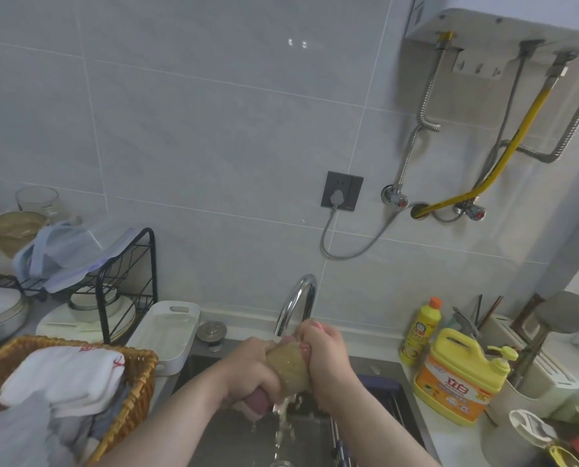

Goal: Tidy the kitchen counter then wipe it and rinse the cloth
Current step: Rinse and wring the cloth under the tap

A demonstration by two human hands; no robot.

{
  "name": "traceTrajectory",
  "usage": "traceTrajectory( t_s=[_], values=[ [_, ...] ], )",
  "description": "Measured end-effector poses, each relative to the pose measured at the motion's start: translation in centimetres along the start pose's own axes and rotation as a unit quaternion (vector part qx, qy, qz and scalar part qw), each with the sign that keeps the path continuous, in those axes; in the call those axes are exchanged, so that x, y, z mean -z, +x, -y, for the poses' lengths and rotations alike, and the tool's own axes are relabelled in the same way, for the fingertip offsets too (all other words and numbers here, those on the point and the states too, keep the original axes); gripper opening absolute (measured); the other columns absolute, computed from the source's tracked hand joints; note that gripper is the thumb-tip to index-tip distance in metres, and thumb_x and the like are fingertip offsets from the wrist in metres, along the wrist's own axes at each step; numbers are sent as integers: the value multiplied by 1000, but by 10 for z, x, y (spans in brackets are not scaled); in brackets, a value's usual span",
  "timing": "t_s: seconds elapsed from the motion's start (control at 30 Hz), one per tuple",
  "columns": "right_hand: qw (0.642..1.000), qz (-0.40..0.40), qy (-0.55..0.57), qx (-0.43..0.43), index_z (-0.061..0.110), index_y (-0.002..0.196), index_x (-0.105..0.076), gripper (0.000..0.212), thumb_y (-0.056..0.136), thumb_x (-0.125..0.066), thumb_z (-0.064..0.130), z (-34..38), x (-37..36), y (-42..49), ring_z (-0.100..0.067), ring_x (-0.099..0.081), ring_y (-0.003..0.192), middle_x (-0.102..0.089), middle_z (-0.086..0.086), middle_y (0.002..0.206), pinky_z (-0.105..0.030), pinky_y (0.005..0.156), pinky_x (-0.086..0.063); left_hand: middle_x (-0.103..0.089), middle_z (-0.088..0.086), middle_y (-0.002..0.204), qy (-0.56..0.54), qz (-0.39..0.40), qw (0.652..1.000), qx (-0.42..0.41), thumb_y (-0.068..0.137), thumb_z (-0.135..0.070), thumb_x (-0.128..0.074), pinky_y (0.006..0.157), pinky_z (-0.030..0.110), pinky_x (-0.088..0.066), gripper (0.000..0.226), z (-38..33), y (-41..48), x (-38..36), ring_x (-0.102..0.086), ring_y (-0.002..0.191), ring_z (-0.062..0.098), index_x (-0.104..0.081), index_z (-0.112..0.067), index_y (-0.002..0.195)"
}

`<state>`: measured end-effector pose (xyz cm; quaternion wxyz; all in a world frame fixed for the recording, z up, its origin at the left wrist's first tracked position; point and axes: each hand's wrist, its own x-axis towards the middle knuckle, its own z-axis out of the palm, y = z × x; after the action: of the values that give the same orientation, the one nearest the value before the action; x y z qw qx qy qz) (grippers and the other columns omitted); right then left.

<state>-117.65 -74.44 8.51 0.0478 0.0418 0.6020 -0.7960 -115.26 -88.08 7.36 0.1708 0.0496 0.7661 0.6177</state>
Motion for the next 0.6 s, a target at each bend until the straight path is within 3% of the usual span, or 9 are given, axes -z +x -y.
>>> traceTrajectory(
  t_s=[0.13,0.2,0.27,0.37,0.43,0.5,0.6],
  values=[
    [999,41,12,-16,14,56,-45,10,62,-47,6,-5,4,9,-26,-47,68,-39,-6,58,-34,67,-41,-63,14,76,-54,12,998,38,50,5,-73,67,39,-47,46,1,4,4,-59,70,28,-59,-10,92],
    [997,62,-31,-25,15,59,-54,8,61,-48,11,-4,8,10,-23,-49,64,-47,-7,60,-28,61,-40,-65,10,85,-4,-12,999,47,50,0,-77,68,39,-53,62,-1,4,5,-64,74,26,-54,-17,105],
    [995,84,-34,-35,14,69,-60,14,62,-48,12,-4,13,9,-22,-56,61,-58,-9,67,-25,55,-41,-67,5,81,54,-15,998,32,48,-5,-78,65,39,-56,58,-4,4,8,-65,70,20,-59,-20,101],
    [989,123,-55,-63,8,93,-64,28,68,-57,19,1,22,5,-22,-66,74,-70,-10,84,-30,62,-51,-65,2,69,158,-47,986,21,50,-11,-74,49,35,-48,42,-7,4,11,-60,54,22,-59,-21,88],
    [979,119,-108,-129,10,108,-67,37,82,-59,36,6,29,3,-25,-68,88,-74,-8,96,-39,76,-55,-66,-4,80,307,-113,945,-1,54,-22,-70,55,30,-52,39,-9,3,13,-64,67,18,-55,-26,90],
    [965,105,-112,-212,12,113,-67,52,91,-46,54,11,34,5,-29,-68,89,-74,-10,99,-47,86,-53,-62,-9,93,462,-180,867,-54,62,-27,-62,68,30,-51,36,-7,2,11,-61,88,18,-51,-29,96],
    [954,84,-76,-277,11,110,-65,67,86,-43,69,19,25,10,-28,-67,78,-75,-9,90,-42,81,-53,-54,-8,102,545,-202,802,-135,69,-20,-58,69,32,-44,33,-4,5,3,-54,100,20,-47,-29,98]
  ],
)
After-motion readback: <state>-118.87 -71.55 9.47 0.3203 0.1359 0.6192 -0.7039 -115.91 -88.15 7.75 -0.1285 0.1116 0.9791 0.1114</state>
